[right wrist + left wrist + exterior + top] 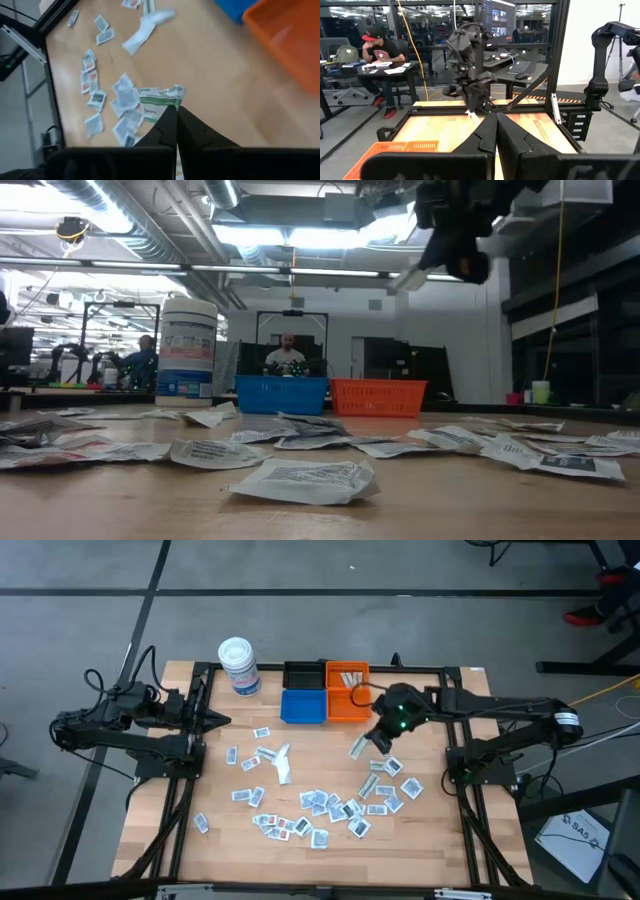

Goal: Pick & Place First Aid Supplies
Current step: Put the bandage pack into the top orange bin

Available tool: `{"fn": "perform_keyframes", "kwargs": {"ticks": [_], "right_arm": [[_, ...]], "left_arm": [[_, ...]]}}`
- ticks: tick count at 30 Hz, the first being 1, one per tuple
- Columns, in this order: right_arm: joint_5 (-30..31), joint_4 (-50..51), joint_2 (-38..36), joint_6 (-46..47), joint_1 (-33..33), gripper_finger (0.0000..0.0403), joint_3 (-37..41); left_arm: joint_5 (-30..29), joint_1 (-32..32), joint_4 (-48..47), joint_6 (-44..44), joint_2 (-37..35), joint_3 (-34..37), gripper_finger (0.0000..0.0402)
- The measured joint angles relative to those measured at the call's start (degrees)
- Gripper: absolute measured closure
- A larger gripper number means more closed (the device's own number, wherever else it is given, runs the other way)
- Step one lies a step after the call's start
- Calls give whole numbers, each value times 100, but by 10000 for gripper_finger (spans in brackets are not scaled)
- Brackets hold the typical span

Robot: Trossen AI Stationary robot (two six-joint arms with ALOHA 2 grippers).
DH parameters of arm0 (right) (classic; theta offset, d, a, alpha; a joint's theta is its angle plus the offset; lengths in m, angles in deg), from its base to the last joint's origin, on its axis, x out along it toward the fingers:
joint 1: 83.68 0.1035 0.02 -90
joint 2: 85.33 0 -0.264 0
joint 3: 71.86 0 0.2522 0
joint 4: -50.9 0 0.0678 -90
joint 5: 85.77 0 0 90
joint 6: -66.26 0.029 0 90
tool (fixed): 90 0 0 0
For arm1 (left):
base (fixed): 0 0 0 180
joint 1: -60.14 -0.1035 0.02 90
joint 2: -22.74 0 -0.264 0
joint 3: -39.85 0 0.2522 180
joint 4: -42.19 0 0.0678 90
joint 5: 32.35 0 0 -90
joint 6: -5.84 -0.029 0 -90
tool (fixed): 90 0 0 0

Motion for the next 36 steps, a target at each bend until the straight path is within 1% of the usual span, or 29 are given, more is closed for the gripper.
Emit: {"fn": "perform_keyframes", "kwargs": {"ticks": [8,17,26,30,36], "right_arm": [[-3,-2,652,-1241,-774,400,-632],[4,112,1633,-2463,-1715,400,-1623],[604,435,2585,-3556,-2498,400,-2560],[777,544,2916,-4033,-2748,400,-2769],[853,565,3209,-4369,-2945,400,-2798]], "left_arm": [[2,-1,0,1,1,0,398],[0,-1,0,-1,0,0,398],[0,0,0,3,-1,0,398],[2,-1,0,3,-1,0,398],[0,0,0,0,1,0,398]]}}
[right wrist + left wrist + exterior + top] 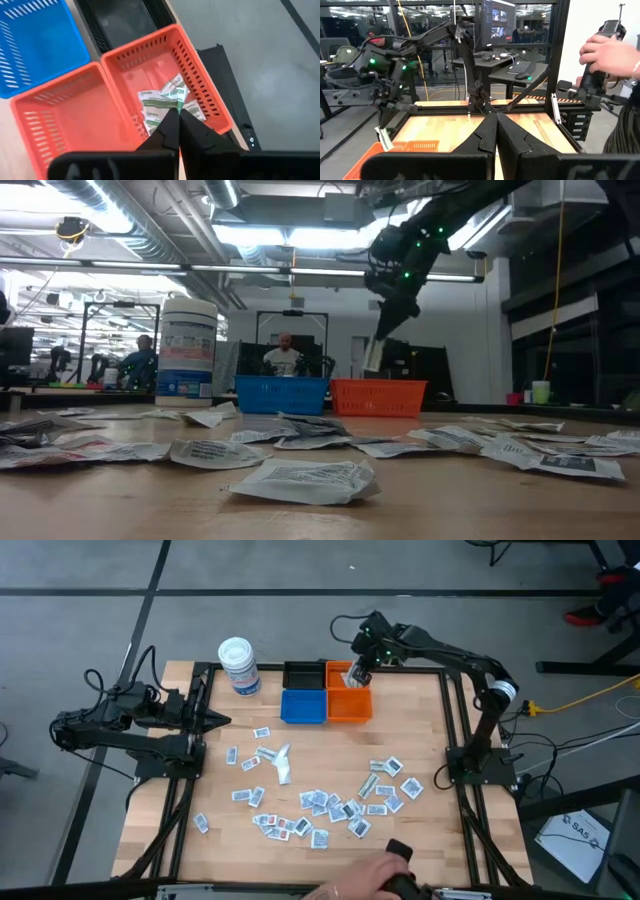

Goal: Pick & Place First Aid Supplies
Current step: Put the bandage pack into the top orange bin, then put the towelette pack into the bottom orange bin

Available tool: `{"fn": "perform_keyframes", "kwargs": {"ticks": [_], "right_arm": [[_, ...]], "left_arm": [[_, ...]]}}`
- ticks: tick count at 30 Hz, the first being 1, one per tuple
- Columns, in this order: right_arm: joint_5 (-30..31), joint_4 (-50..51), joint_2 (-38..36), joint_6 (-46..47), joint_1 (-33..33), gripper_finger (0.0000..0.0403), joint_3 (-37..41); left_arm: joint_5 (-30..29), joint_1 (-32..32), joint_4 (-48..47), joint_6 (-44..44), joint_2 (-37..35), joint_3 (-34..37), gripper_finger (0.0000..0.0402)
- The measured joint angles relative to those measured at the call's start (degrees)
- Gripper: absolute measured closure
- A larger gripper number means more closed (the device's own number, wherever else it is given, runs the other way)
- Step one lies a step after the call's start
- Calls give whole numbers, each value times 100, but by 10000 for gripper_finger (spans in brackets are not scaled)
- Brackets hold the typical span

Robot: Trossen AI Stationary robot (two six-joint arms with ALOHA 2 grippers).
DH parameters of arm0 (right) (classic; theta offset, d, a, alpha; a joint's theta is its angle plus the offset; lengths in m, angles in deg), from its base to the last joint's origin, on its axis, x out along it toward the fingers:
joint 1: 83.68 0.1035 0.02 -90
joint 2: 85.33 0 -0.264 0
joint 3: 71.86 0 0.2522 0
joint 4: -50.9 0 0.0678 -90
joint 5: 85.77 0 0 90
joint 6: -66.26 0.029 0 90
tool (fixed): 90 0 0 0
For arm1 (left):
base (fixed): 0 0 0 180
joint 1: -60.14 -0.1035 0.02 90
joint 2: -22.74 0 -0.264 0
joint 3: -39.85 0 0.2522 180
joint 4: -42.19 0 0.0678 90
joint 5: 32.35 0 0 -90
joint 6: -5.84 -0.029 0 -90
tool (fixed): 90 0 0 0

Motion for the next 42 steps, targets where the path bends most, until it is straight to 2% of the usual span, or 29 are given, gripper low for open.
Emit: {"fn": "perform_keyframes", "kwargs": {"ticks": [15,23,35,42], "right_arm": [[-15,33,579,-381,-224,392,0],[-16,34,596,-267,-242,359,0],[-15,34,596,-230,-240,276,0],[-47,43,492,635,-240,264,0]], "left_arm": [[0,-1,0,3,-2,0,397],[1,0,0,3,0,0,398],[2,1,0,3,-2,0,398],[0,0,1,-1,-2,0,398]]}}
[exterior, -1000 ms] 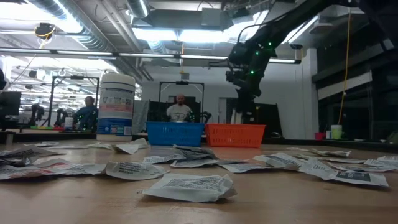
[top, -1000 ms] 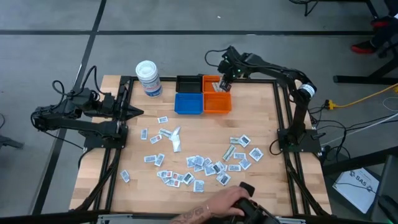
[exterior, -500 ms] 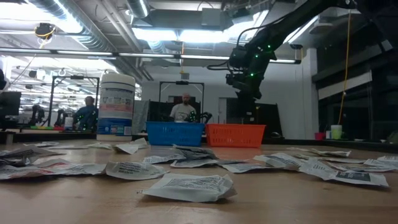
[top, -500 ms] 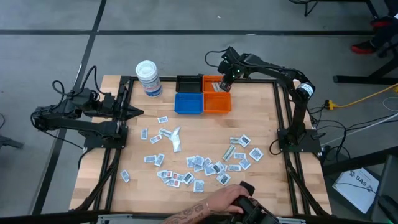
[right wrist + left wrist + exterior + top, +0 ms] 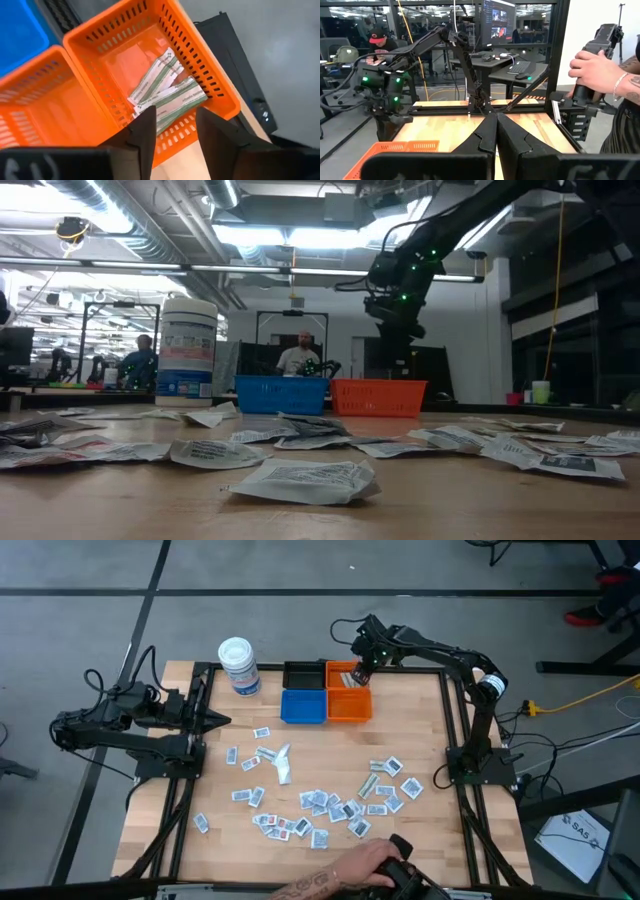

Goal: Pick & Place First Aid Supplies
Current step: Put the towelette pack into the bottom orange bin

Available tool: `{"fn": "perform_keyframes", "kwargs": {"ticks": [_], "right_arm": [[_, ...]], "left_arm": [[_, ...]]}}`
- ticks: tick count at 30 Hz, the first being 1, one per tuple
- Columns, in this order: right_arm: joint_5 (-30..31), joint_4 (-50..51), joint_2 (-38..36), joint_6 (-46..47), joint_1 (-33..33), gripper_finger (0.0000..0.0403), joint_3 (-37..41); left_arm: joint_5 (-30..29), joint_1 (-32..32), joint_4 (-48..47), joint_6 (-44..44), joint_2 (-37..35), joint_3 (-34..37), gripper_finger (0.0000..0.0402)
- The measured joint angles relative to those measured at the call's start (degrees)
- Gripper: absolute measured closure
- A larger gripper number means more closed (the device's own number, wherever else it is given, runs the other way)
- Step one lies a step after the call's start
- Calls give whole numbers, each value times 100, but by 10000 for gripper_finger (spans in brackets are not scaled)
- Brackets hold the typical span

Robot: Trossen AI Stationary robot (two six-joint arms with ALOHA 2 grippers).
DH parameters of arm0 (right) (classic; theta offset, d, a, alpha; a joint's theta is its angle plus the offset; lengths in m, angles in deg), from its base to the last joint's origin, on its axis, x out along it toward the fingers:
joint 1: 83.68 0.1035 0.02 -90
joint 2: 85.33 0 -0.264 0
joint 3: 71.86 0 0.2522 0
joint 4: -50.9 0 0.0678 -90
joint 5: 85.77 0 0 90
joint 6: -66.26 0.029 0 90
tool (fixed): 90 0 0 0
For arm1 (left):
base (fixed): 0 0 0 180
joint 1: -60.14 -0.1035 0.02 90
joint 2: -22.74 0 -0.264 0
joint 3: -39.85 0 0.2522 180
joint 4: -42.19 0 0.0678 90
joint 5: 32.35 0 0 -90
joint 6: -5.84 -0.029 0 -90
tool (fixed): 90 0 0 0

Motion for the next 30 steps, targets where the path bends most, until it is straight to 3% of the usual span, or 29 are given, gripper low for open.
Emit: {"fn": "perform_keyframes", "kwargs": {"ticks": [11,23,30], "right_arm": [[-1114,121,-446,1304,383,263,0],[-1125,574,-963,1495,1255,263,0],[-1118,1425,-1283,1498,1831,263,0]], "left_arm": [[2,0,-1,0,1,0,397],[2,-1,-1,0,0,0,398],[2,1,-1,2,2,0,398]]}}
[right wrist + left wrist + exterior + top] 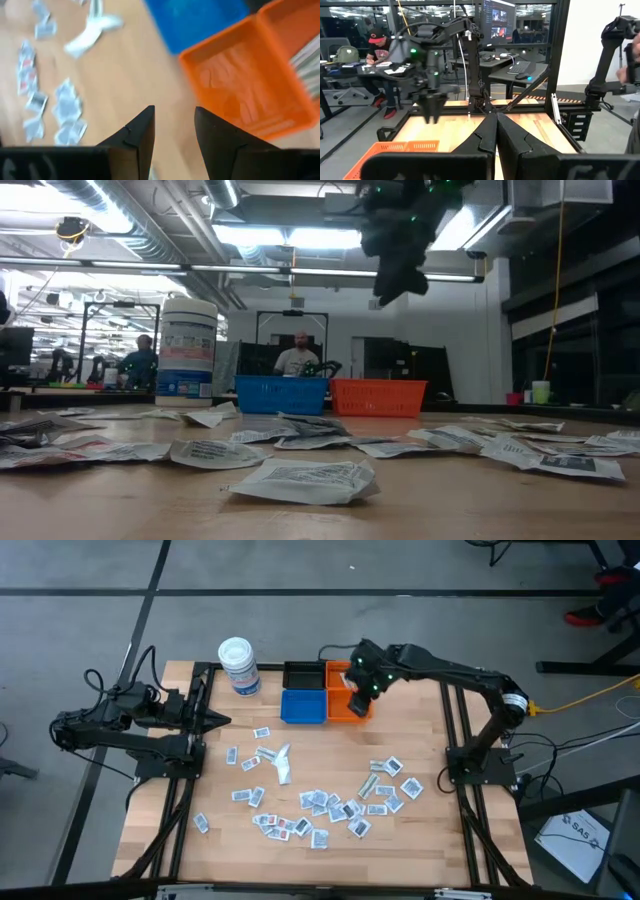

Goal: Pick & Place First Aid Supplies
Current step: Put the towelette pack into the bottom orange bin

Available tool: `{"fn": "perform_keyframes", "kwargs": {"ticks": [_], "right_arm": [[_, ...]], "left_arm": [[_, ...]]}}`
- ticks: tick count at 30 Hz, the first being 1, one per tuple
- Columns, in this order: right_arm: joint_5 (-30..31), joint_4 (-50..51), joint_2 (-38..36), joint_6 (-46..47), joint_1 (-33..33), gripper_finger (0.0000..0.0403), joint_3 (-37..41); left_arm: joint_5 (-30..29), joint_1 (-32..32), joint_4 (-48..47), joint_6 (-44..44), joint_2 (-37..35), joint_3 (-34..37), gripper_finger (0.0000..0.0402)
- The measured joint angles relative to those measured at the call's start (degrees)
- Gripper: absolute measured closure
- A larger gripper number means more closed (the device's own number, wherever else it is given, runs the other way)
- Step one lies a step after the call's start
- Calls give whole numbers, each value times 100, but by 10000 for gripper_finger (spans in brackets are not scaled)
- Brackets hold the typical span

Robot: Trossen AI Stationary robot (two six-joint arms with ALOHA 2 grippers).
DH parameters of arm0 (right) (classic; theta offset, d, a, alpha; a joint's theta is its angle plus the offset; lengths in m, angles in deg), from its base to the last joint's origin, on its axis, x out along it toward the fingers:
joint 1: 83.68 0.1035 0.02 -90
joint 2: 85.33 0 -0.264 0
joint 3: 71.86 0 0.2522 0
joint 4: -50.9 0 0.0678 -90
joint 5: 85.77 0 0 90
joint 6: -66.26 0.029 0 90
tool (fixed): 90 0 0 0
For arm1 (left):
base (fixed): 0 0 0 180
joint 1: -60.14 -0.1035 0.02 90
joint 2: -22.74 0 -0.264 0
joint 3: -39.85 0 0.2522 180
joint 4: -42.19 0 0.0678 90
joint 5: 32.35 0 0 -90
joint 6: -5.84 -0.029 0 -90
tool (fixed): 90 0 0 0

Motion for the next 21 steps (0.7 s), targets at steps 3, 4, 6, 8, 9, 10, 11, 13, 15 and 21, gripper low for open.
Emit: {"fn": "perform_keyframes", "kwargs": {"ticks": [3,4,6,8,9,10,11,13,15,21], "right_arm": [[142,474,-175,148,244,263,2],[236,556,-242,258,335,263,38],[395,721,-400,484,519,263,178],[484,810,-565,746,718,263,376],[494,806,-665,867,820,263,510],[496,831,-766,992,925,263,649],[494,844,-868,1112,1029,263,797],[496,836,-1057,1382,1227,263,1112],[498,831,-1233,1664,1403,263,1436],[509,810,-1758,2687,1763,263,2520]], "left_arm": [[0,0,2,2,-2,0,398],[0,-2,0,1,-1,0,398],[0,0,0,0,-2,0,398],[0,0,0,1,-2,0,398],[-1,0,0,-2,0,0,398],[0,0,0,0,-2,0,398],[0,-1,0,2,-1,0,398],[0,0,0,-2,-1,0,398],[0,0,0,2,0,0,398],[0,-1,0,-2,-1,0,398]]}}
